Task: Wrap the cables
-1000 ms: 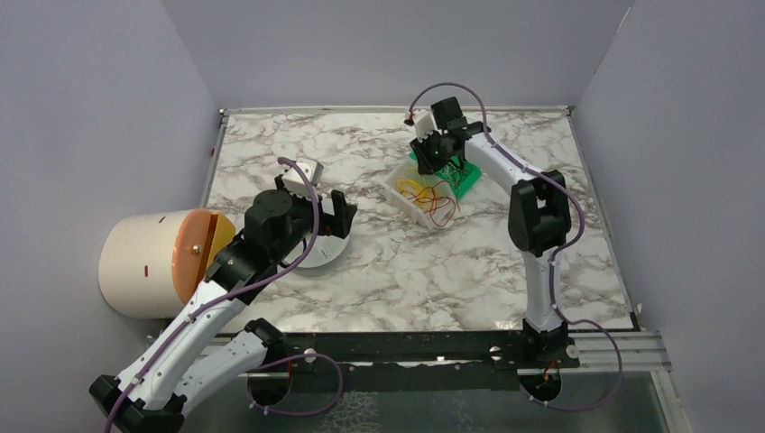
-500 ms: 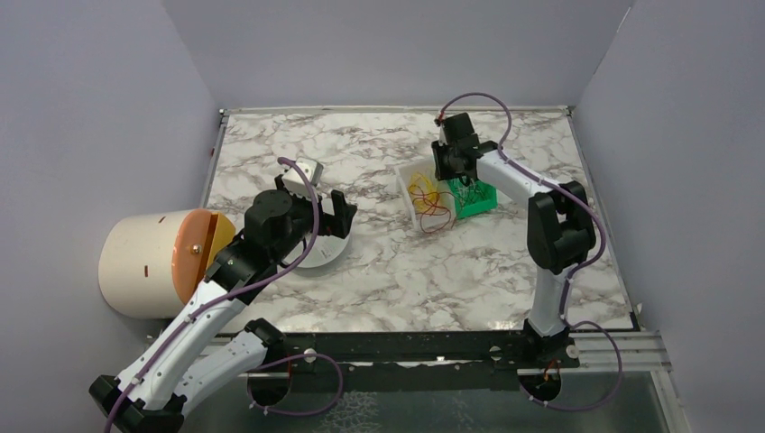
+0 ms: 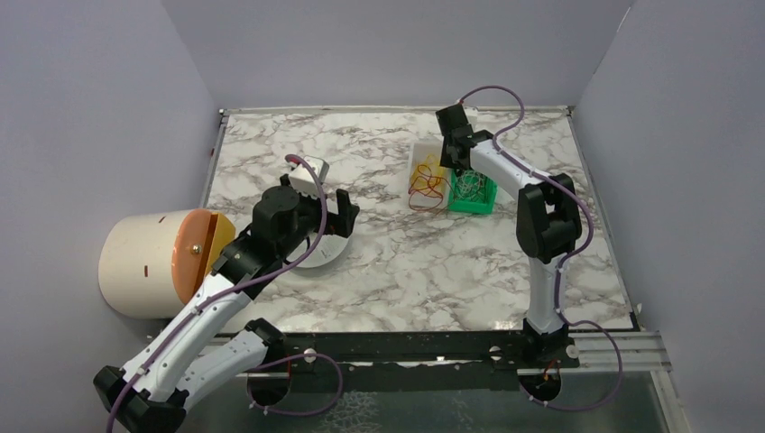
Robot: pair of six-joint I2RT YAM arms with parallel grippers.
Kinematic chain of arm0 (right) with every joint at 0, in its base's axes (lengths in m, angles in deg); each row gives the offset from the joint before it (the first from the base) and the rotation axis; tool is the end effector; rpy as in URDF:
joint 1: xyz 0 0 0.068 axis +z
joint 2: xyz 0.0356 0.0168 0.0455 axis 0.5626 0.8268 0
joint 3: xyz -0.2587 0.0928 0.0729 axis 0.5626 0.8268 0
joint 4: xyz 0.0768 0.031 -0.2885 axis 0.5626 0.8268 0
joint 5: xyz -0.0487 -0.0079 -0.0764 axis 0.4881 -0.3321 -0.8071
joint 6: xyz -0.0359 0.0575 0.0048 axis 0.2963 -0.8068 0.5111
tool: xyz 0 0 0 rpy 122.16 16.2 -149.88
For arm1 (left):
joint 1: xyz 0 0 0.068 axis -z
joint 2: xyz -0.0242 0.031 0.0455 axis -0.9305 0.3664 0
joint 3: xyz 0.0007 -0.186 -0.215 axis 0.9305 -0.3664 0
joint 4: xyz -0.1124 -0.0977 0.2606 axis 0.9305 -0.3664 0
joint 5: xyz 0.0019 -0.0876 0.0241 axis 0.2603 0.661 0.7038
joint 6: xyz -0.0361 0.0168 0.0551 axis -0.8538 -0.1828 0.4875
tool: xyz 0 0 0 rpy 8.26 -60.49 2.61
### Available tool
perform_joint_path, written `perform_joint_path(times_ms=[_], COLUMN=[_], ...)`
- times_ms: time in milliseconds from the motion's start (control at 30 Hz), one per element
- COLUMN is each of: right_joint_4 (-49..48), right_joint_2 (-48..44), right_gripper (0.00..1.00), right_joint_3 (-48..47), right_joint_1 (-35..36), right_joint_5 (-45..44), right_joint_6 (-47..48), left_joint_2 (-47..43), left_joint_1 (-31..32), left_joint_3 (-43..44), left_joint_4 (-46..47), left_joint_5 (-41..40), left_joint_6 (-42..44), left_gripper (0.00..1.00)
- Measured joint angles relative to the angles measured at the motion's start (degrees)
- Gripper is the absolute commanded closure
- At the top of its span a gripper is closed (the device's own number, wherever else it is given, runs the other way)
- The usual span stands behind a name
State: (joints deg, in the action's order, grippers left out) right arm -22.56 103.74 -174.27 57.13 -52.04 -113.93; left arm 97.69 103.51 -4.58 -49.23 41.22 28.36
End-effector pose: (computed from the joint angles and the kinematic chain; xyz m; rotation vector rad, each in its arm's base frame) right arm 0.4872 0.1836 0.2055 0.2095 2.3635 -0.0773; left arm 0.1960 -0.1309 0.3501 0.3017 1.8663 -0.4840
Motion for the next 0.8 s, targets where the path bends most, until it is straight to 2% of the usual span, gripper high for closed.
perform_joint_path(times_ms=[133,300,600,800], right_joint_4=[1.0,1.0,1.0,-0.2], right_joint_2=[0.3,0.3,-1.1,-11.0], right_gripper=[0.64,0.44,0.34,0.3], right_joint_3=[0.0,0.0,0.4,6.4], right_joint_1=[0.0,0.0,0.0,0.0], right_joint_5=[-0.2,0.0,3.6,10.3], right_joint_6=[-0.2,1.2,4.9,7.0], left_joint_2=[1.2,3.3,7.2,8.8], left_joint_1=[0.0,0.0,0.0,0.0], left_joint_3=[0.0,0.0,0.0,0.0], left_joint_4=[0.0,-0.1,-0.4,-1.3], left_joint_5=[0.0,0.0,-0.1,-0.1], left_joint_6=[0.0,0.0,-0.5,-0.5], left_gripper=[0.01,0.01,0.01,0.01])
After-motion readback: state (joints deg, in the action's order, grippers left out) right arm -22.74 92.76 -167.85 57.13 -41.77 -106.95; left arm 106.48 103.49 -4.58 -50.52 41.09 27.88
